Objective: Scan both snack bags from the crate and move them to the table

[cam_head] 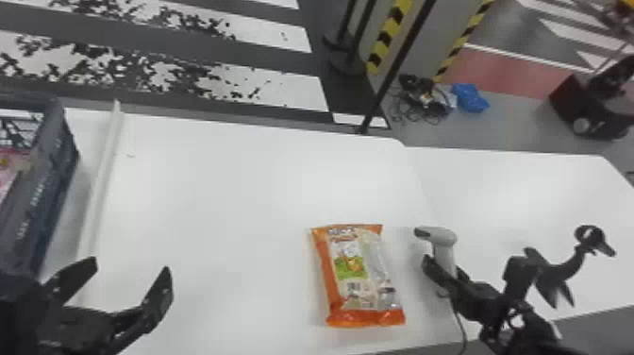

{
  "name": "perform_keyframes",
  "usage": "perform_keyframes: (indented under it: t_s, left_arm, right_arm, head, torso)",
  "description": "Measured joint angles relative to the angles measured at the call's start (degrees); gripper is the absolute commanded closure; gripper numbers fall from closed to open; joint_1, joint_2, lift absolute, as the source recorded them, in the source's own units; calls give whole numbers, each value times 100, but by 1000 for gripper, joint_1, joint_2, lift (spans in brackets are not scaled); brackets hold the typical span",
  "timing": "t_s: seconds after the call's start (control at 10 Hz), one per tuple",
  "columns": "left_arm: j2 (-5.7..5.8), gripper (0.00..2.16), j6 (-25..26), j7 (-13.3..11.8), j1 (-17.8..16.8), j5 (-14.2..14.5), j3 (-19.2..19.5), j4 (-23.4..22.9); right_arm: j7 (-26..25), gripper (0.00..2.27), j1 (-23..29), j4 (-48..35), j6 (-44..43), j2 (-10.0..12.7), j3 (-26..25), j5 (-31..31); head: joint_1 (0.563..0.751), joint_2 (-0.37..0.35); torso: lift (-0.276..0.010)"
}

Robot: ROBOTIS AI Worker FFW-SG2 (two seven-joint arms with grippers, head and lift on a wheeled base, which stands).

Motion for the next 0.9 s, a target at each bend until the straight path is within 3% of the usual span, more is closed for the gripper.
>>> perform_keyframes:
  t_s: [0.1, 0.4, 0.7, 0.9]
  left_arm:
    - [0, 63, -8, 0, 18, -11, -4, -2]
    - [6, 63, -8, -8, 27, -26, -52, -38]
    - [15, 63, 10, -27, 11, -27, -58, -33]
    - [24, 63, 10, -30, 28, -27, -55, -71]
  right_arm:
    - [-7, 1703, -37, 36, 28, -1, 37, 24]
    - [-7, 502, 9, 42, -34, 13, -27, -71]
    - [-16, 188, 61, -23, -60, 52, -118, -104]
    - [-53, 137, 299, -689, -71, 315, -294, -211]
  head:
    - [695, -350]
    - [695, -350]
    - [695, -350]
    - [695, -350]
  torso:
    - [-87]
    - [-87]
    - [-87]
    - [-87]
